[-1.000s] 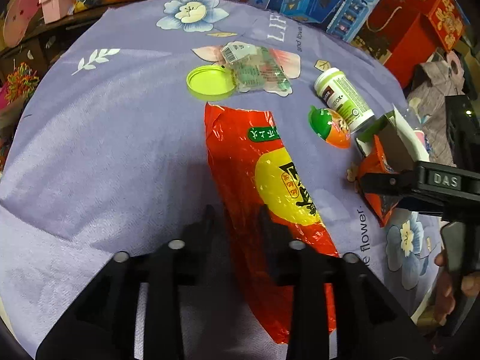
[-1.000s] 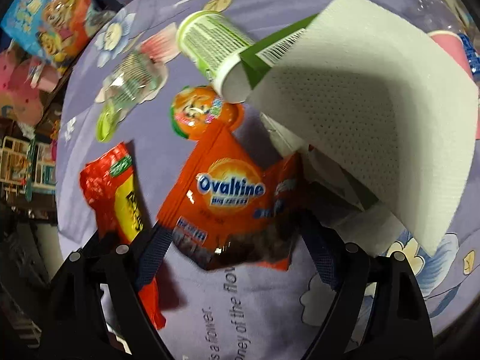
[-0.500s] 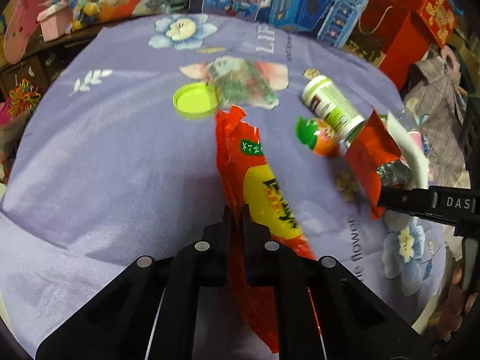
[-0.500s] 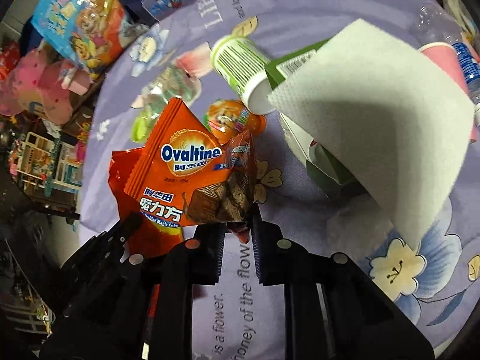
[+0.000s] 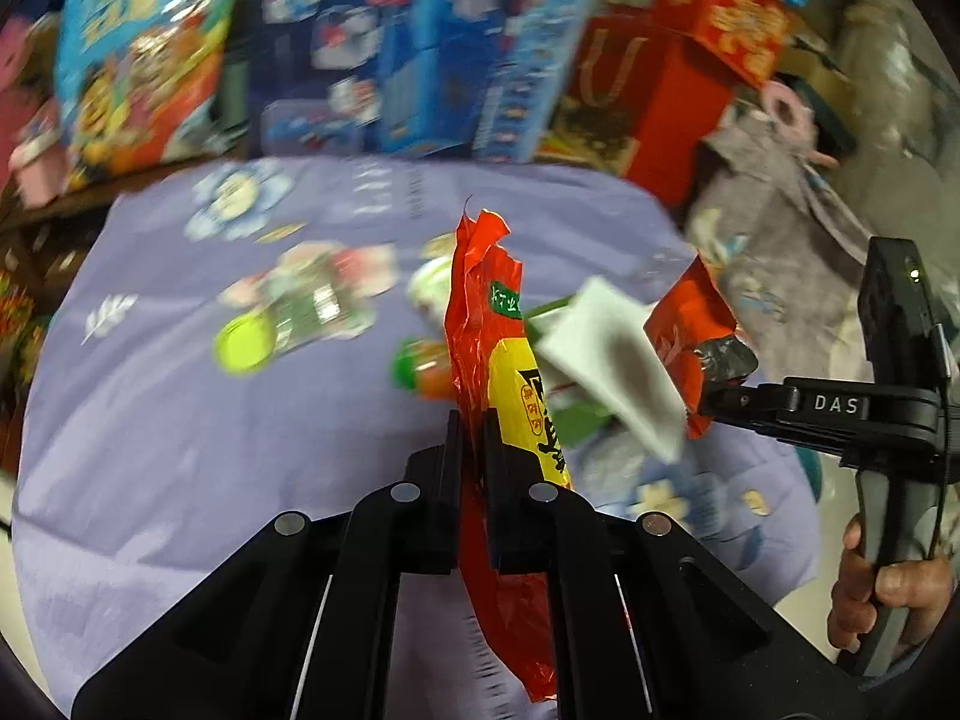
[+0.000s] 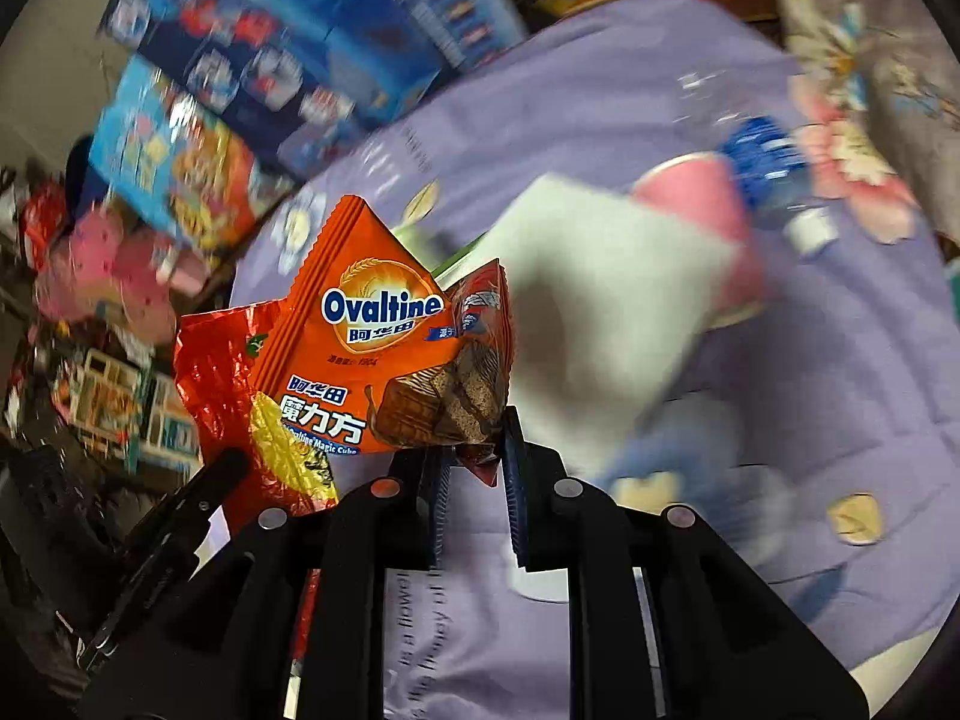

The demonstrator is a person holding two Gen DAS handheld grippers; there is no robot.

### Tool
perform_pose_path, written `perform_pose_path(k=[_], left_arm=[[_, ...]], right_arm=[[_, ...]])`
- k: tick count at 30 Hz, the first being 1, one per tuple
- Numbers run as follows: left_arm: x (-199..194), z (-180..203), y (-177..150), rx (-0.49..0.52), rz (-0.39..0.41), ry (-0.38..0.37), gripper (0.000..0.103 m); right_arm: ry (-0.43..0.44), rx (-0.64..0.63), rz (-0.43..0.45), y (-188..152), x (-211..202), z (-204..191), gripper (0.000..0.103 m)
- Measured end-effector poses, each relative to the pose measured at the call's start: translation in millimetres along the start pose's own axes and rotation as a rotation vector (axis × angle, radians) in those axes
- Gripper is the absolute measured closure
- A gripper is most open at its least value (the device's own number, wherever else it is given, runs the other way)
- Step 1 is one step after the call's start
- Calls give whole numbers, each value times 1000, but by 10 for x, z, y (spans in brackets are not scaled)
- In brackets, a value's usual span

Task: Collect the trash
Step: 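Carry the wrapper and Ovaltine packet to the teal bin and drop them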

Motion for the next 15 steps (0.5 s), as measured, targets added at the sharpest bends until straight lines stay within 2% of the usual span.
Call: perform_pose_path(k=[7,15], left_arm=[[168,910,348,146,13,-75,97],[533,2098,598,334,-22,-175,97]], right_arm=[[-35,90,137,312,-681,782,87],[-62,263,244,453,-1287,1954,87]])
Point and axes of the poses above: each gripper's, at about its wrist camera, not at the fingertips, and x roughly the way its jaws point, z to its right, y to its top, the point moved 4 cm from there along x, roughly the way its jaws point, and after that the axes turned 11 degrees about x, right-handed, at the moved point
